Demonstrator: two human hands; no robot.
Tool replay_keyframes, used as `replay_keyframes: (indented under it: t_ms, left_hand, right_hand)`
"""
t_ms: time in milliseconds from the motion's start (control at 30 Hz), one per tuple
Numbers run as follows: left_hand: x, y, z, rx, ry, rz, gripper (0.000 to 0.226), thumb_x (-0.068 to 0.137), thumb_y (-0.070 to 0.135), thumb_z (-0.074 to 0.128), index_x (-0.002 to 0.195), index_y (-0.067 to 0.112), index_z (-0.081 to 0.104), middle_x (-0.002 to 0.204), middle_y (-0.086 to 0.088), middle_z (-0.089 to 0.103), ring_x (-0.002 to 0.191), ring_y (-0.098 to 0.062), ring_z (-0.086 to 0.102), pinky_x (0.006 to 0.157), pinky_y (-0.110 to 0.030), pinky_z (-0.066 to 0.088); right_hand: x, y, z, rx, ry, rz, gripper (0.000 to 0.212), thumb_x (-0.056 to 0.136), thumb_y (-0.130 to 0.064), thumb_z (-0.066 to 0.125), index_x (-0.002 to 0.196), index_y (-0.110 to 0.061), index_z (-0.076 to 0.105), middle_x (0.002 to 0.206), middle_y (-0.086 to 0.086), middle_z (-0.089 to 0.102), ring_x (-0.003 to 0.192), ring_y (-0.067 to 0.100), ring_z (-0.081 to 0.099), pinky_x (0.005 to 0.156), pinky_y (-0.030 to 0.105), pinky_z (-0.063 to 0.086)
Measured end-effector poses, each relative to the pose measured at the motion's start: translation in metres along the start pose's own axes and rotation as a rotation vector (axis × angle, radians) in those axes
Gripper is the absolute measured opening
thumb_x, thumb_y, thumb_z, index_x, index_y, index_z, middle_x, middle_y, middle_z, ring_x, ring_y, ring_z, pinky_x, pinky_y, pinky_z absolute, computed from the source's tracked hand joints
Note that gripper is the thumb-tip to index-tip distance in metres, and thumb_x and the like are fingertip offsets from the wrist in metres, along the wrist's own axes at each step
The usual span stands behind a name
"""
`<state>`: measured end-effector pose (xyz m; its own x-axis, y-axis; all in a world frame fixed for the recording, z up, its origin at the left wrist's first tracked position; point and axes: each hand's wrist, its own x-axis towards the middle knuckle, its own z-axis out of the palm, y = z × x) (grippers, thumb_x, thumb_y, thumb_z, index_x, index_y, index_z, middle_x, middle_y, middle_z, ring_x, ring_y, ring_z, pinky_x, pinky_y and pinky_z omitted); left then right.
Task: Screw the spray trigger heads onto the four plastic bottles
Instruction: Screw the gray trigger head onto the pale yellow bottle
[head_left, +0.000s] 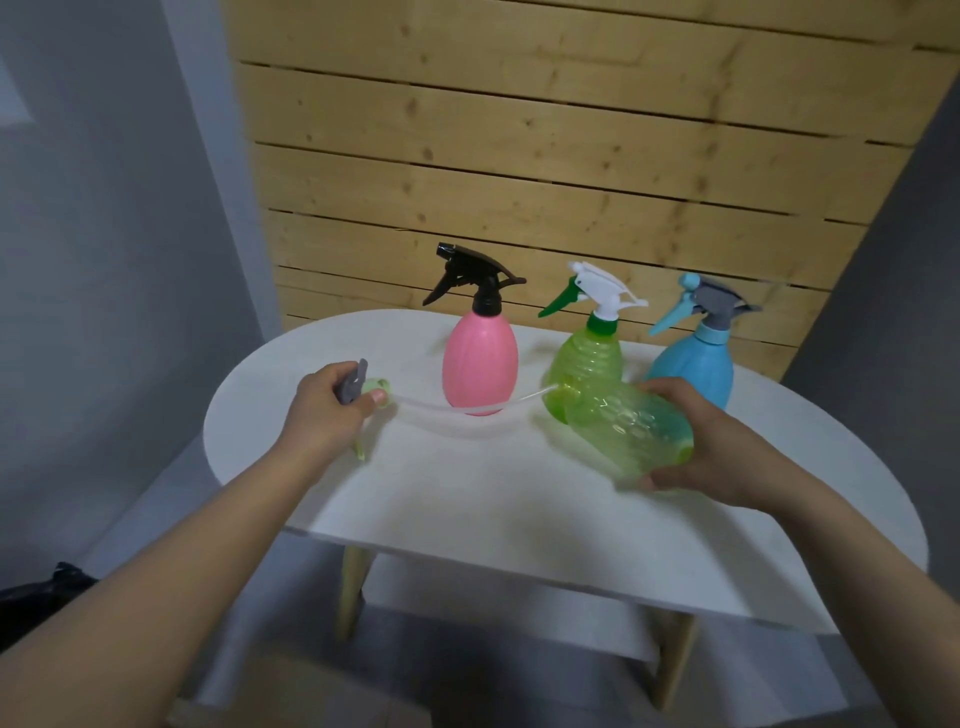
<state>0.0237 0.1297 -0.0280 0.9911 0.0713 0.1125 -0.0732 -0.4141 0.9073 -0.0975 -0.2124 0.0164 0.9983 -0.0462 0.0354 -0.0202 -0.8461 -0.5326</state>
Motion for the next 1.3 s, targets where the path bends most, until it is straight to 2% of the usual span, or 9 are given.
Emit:
replay_keyframes:
  t_ms: [133, 367, 600, 733, 867, 933, 1000, 1100, 1300]
  left_hand:
    - [0.0, -0.001, -0.001, 0.017, 0.047, 0.01, 0.045, 0.083, 0.018, 0.067, 0.125, 0.005, 0.054, 0.105, -0.007, 0.056, 0.09, -0.023, 0.05, 0.078, -0.03, 0.035]
    - [0.001, -0.001, -0.002, 0.044, 0.041, 0.05, 0.034, 0.082, 0.017, 0.067, 0.112, 0.003, 0.058, 0.095, -0.01, 0.053, 0.083, -0.024, 0.047, 0.074, -0.029, 0.035]
    - [0.001, 0.0, -0.002, 0.027, 0.016, 0.025, 0.041, 0.082, 0.019, 0.068, 0.119, 0.006, 0.056, 0.105, -0.009, 0.057, 0.091, -0.024, 0.051, 0.08, -0.031, 0.038]
    - [0.0, 0.0, -0.002, 0.075, 0.003, 0.062, 0.034, 0.082, 0.016, 0.068, 0.111, 0.002, 0.059, 0.097, -0.018, 0.057, 0.081, -0.026, 0.047, 0.073, -0.031, 0.036]
    - [-0.001, 0.001, -0.003, 0.098, 0.019, 0.094, 0.038, 0.08, 0.016, 0.069, 0.114, 0.001, 0.059, 0.093, -0.011, 0.055, 0.079, -0.025, 0.047, 0.072, -0.029, 0.034]
    - [-0.001, 0.002, -0.003, 0.121, 0.026, 0.125, 0.041, 0.079, 0.016, 0.07, 0.115, 0.001, 0.059, 0.096, -0.013, 0.058, 0.084, -0.03, 0.051, 0.073, -0.03, 0.035]
    - [-0.001, 0.004, -0.003, 0.152, 0.022, 0.161, 0.044, 0.078, 0.017, 0.072, 0.118, 0.004, 0.058, 0.106, -0.015, 0.059, 0.097, -0.033, 0.055, 0.078, -0.032, 0.04]
    - [-0.003, 0.007, -0.002, 0.17, 0.006, 0.205, 0.051, 0.076, 0.022, 0.073, 0.123, 0.011, 0.056, 0.12, -0.013, 0.054, 0.108, -0.027, 0.053, 0.091, -0.034, 0.042]
    - [-0.015, 0.019, 0.007, 0.089, -0.048, 0.262, 0.051, 0.069, 0.032, 0.078, 0.115, 0.023, 0.059, 0.112, 0.0, 0.05, 0.098, -0.015, 0.055, 0.083, -0.022, 0.041]
  right_hand:
    - [0.001, -0.001, 0.0, 0.003, 0.01, -0.007, 0.088, 0.06, -0.02, 0.087, 0.131, -0.033, 0.036, 0.126, -0.008, 0.041, 0.112, 0.016, 0.042, 0.079, 0.026, 0.035]
    - [0.004, 0.001, 0.002, -0.003, 0.011, -0.011, 0.09, 0.059, -0.017, 0.087, 0.132, -0.03, 0.036, 0.128, -0.003, 0.043, 0.115, 0.019, 0.042, 0.084, 0.027, 0.035]
    - [0.006, 0.002, 0.004, -0.022, 0.025, -0.007, 0.091, 0.059, -0.015, 0.087, 0.134, -0.027, 0.037, 0.135, 0.004, 0.043, 0.118, 0.021, 0.039, 0.086, 0.027, 0.033]
    - [0.006, 0.0, 0.006, -0.035, 0.018, -0.021, 0.09, 0.059, -0.016, 0.087, 0.133, -0.029, 0.037, 0.135, 0.005, 0.043, 0.117, 0.02, 0.039, 0.085, 0.028, 0.033]
    - [0.005, -0.001, 0.006, -0.05, 0.014, -0.031, 0.09, 0.059, -0.015, 0.087, 0.134, -0.029, 0.037, 0.137, 0.006, 0.043, 0.123, 0.023, 0.038, 0.089, 0.026, 0.032]
    - [0.004, -0.002, 0.006, -0.075, 0.011, -0.036, 0.091, 0.059, -0.015, 0.087, 0.135, -0.03, 0.038, 0.139, 0.007, 0.043, 0.126, 0.023, 0.037, 0.091, 0.026, 0.031]
    - [0.004, -0.004, 0.007, -0.099, 0.004, -0.042, 0.092, 0.059, -0.015, 0.087, 0.136, -0.031, 0.038, 0.14, 0.007, 0.043, 0.128, 0.024, 0.036, 0.094, 0.026, 0.031]
    - [0.003, -0.008, 0.009, -0.116, -0.006, -0.059, 0.092, 0.059, -0.015, 0.086, 0.137, -0.032, 0.039, 0.142, 0.006, 0.044, 0.131, 0.023, 0.034, 0.102, 0.029, 0.03]
    - [0.002, -0.016, 0.013, -0.071, -0.073, -0.104, 0.094, 0.059, -0.027, 0.087, 0.137, -0.04, 0.037, 0.141, -0.003, 0.046, 0.129, 0.02, 0.038, 0.107, 0.033, 0.032]
